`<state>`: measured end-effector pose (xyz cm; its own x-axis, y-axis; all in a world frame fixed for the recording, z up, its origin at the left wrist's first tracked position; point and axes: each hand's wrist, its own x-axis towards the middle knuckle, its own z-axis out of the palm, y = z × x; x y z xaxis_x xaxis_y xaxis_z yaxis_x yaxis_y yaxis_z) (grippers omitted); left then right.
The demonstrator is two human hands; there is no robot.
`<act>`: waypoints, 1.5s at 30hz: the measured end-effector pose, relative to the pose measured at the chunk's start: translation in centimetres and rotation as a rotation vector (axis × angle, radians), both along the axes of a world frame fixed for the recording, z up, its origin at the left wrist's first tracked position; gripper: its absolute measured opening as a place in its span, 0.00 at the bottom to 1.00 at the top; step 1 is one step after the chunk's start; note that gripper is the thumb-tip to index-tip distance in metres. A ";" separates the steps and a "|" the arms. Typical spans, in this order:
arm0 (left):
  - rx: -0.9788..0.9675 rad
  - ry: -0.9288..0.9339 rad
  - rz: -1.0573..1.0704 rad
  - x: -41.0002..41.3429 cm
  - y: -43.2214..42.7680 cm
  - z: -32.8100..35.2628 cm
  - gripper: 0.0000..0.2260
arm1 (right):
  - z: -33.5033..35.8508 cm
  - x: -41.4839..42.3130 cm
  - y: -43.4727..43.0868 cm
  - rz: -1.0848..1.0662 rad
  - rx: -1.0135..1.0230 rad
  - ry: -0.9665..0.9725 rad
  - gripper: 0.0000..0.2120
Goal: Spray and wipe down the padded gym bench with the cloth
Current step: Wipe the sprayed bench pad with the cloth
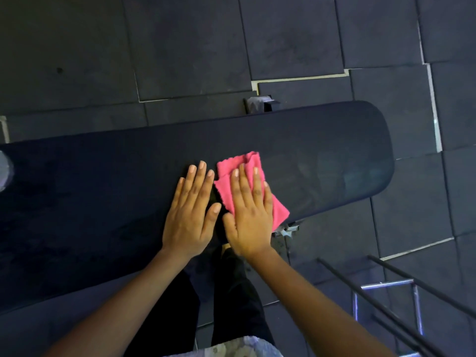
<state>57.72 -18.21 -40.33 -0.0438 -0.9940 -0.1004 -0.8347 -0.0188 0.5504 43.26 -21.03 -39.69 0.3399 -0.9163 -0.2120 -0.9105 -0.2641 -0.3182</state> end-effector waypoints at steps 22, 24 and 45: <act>0.017 -0.244 -0.131 -0.4 0.1 -0.5 0.26 | 0.2 -12.3 -8.2 -0.420 -0.138 -0.087 0.33; 0.014 -0.248 -0.128 -0.5 0.0 -0.5 0.26 | -0.3 -11.8 -7.9 -0.446 -0.171 -0.089 0.32; -0.080 -0.055 0.023 3.4 1.6 0.8 0.23 | 1.0 1.1 0.6 0.043 0.046 -0.217 0.33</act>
